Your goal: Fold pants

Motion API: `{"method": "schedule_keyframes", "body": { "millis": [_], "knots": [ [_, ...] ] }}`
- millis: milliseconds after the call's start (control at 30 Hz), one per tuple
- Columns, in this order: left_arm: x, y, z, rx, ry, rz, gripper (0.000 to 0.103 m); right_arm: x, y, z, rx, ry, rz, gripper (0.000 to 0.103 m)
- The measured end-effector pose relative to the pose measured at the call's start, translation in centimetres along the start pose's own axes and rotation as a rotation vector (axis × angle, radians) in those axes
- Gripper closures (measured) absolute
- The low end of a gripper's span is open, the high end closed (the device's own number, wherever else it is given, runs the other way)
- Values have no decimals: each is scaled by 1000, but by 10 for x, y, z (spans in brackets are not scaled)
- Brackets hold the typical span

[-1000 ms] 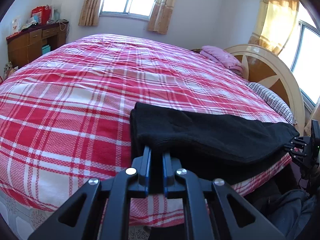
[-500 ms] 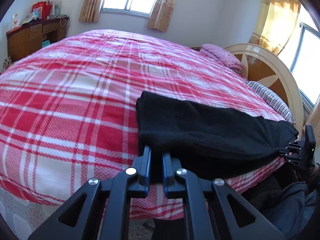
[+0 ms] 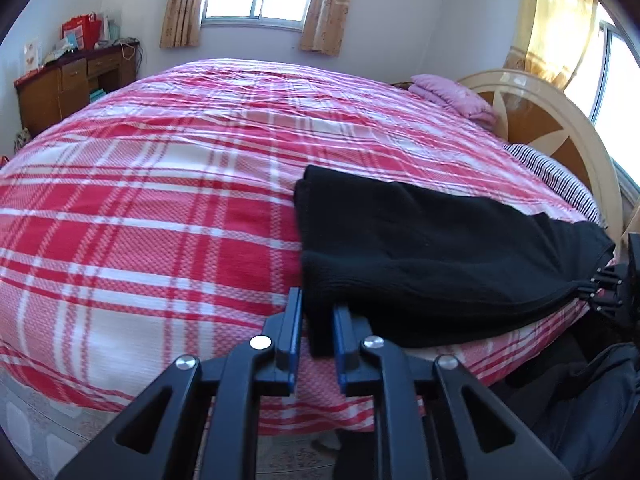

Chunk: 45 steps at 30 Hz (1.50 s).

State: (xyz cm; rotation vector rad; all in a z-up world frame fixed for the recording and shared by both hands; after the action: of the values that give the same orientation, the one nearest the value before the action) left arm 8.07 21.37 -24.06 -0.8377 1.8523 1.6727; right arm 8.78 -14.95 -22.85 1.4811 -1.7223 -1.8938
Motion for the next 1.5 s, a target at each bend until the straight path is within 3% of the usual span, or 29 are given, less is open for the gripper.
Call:
{"method": "schedule_keyframes", "body": {
  "millis": [167, 267, 367, 467, 600, 800, 1000, 1200, 1500],
  "knots": [
    [4, 2, 4, -41, -82, 15, 81, 1, 3, -4, -16, -22, -6, 95],
    [8, 6, 17, -95, -113, 19, 79, 4, 6, -2, -46, -31, -9, 84],
    [6, 13, 45, -139, -35, 7, 79, 8, 10, 0, -78, -36, -12, 71],
    [-6, 27, 60, -170, 45, -45, 79, 10, 13, -2, -80, -57, -24, 70],
    [-22, 37, 38, -140, 19, -96, 79, 11, 17, -11, -81, -111, -49, 70],
    [-40, 26, -46, -25, -138, -84, 72, 12, 24, -25, -78, -192, -91, 70],
    [-59, 13, -143, 149, -280, -71, 72, 28, 42, -66, -34, -349, -148, 70],
    [-65, -2, -251, 288, -462, -49, 72, 63, 78, -126, 66, -573, -220, 70],
    [-52, -5, -397, 465, -704, -39, 72, 146, 146, -230, 261, -973, -323, 70]
  ]
}}
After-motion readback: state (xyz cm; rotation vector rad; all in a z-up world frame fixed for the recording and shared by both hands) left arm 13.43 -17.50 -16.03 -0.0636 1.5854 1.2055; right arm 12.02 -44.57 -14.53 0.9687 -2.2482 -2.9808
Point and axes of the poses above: each gripper's, at about its wrist camera, not at the fingertips, and y roughly against the way its jaws point, z to its left, x to its underside, the point moved 8 cm from there along -y, roughly the way its jaws point, and after that the axes turned 8 degrees about -x, right-handed, at the moved point
